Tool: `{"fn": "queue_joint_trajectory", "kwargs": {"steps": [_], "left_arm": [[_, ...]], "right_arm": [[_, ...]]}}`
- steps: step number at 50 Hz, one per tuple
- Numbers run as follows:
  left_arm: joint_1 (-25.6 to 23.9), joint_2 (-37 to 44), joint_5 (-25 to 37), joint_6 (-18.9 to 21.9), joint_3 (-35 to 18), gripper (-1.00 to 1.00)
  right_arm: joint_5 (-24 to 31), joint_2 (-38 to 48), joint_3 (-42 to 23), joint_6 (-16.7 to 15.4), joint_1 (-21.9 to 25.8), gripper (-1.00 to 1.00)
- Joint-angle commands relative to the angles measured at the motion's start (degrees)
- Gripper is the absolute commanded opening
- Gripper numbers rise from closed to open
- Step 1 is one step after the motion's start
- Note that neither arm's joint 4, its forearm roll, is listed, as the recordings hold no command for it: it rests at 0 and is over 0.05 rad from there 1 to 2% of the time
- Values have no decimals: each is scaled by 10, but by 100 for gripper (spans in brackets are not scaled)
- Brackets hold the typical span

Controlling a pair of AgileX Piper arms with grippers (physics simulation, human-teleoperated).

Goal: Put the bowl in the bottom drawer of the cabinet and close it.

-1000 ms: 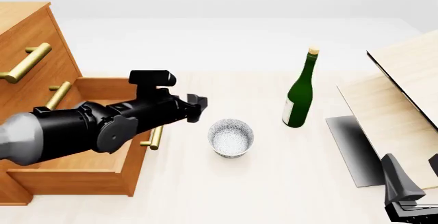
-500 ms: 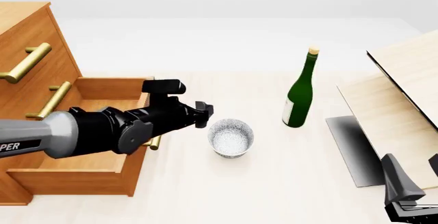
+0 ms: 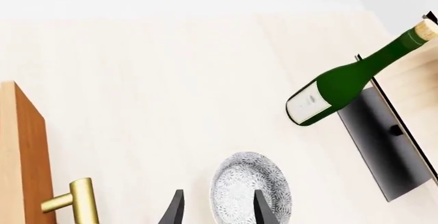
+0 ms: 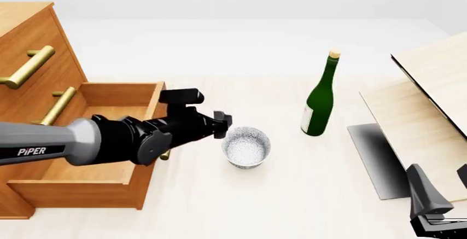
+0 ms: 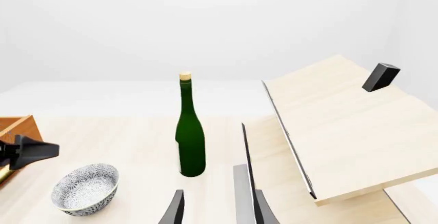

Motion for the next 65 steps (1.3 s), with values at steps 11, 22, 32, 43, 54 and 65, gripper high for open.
{"fn": "queue_joint_trajectory", "kwargs": {"steps": [11,22,32,43,54,65], "left_arm": [[-4,41,-13,-28,-5,100],[-17,54,-20,-41,-12,100],[-26,71,-16,-42,-28,100],[-25,88,-15,-44,-40,100],[-25,114,-17,-50,-51,100],[-22,129,-21,-58,-53,100]], "right_arm": [[3,-6,0,-1,-1,100],[3,-6,0,-2,-1,100],[3,-6,0,-2,-1,100],[3,-6,0,-2,-1,100],[3,-6,0,-2,-1,100],[3,-6,0,-2,-1,100]]}}
